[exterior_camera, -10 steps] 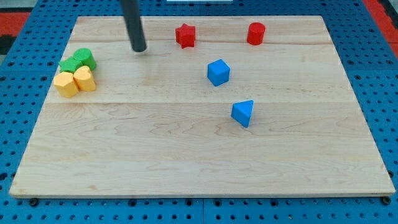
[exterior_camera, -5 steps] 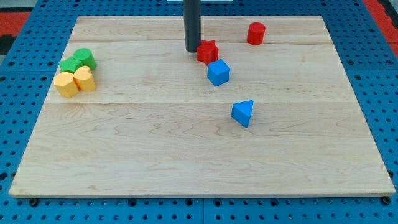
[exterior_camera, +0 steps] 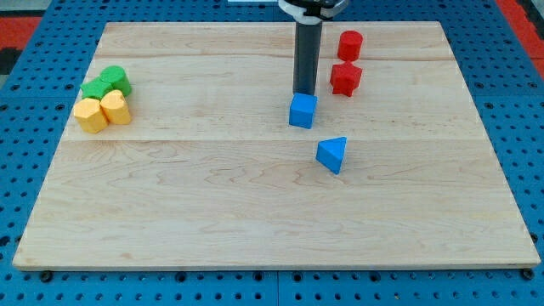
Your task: Move the red star to the center right of the board
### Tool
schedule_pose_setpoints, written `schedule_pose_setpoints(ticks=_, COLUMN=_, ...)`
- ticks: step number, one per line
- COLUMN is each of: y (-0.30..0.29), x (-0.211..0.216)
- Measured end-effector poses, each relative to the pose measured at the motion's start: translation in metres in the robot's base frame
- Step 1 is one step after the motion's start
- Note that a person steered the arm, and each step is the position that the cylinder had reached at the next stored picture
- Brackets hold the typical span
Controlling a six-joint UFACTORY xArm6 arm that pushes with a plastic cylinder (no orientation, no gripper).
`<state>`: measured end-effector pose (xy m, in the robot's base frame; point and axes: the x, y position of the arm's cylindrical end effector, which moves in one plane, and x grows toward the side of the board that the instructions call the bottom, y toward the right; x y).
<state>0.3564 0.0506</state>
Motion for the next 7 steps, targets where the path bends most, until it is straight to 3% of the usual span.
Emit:
schedule_pose_setpoints(ticks=4, y=0.062, x=-0.027)
schedule_pose_setpoints(ticks=6, y=0.069, x=-0.068)
schedule_pose_setpoints(ticks=7, y=0.110, x=-0.068)
